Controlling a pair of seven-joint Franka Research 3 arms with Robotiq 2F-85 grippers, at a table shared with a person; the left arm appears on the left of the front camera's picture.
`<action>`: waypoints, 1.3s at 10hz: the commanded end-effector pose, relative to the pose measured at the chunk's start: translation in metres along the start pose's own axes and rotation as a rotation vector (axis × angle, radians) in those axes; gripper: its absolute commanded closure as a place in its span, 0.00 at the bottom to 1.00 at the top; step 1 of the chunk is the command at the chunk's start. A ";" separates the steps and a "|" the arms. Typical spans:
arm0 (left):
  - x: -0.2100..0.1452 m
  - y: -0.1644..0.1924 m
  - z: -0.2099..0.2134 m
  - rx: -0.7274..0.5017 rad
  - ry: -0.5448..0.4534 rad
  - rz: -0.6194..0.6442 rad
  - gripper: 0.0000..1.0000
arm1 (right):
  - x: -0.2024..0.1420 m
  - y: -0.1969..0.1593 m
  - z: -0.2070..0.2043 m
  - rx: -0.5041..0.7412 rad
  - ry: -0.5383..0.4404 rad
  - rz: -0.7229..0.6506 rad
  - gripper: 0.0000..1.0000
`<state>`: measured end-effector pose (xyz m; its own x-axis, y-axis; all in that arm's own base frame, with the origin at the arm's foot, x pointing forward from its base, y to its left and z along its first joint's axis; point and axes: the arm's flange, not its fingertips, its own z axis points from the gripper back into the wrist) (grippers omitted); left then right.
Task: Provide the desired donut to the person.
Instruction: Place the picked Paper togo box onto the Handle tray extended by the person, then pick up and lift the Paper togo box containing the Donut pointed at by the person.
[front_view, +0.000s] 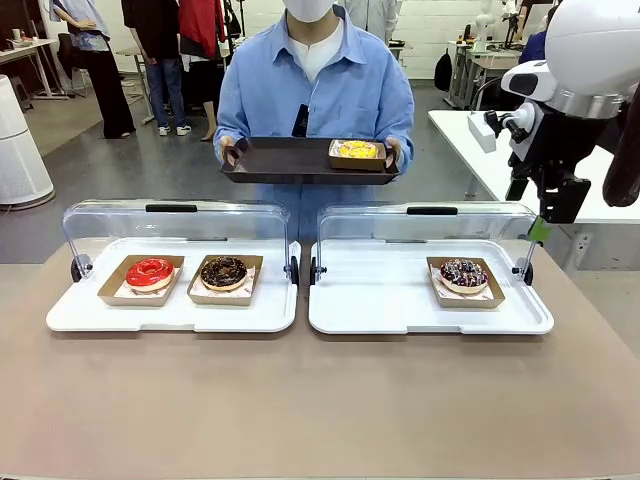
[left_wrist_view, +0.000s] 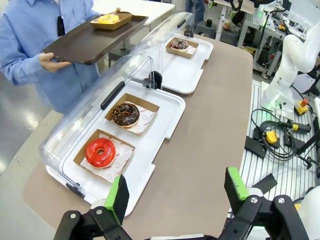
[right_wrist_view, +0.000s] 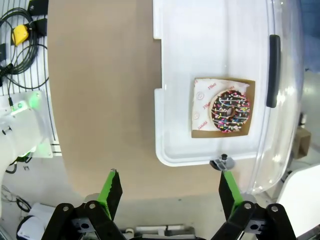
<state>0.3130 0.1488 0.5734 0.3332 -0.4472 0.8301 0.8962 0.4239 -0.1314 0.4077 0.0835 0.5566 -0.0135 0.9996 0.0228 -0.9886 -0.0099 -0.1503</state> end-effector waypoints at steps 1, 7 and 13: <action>0.002 -0.001 0.001 -0.004 -0.013 0.006 0.00 | 0.001 0.001 0.001 0.011 -0.013 0.005 0.00; 0.002 -0.001 0.001 -0.004 -0.013 0.006 0.00 | 0.001 0.001 0.001 0.011 -0.013 0.005 0.00; 0.002 -0.001 0.001 -0.004 -0.013 0.006 0.00 | -0.018 -0.002 0.013 0.033 -0.180 -0.011 0.00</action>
<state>0.3129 0.1490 0.5735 0.3334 -0.4470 0.8301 0.8960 0.4243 -0.1314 0.4080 0.0791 0.5594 -0.0101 0.9971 0.0758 -0.9896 0.0010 -0.1442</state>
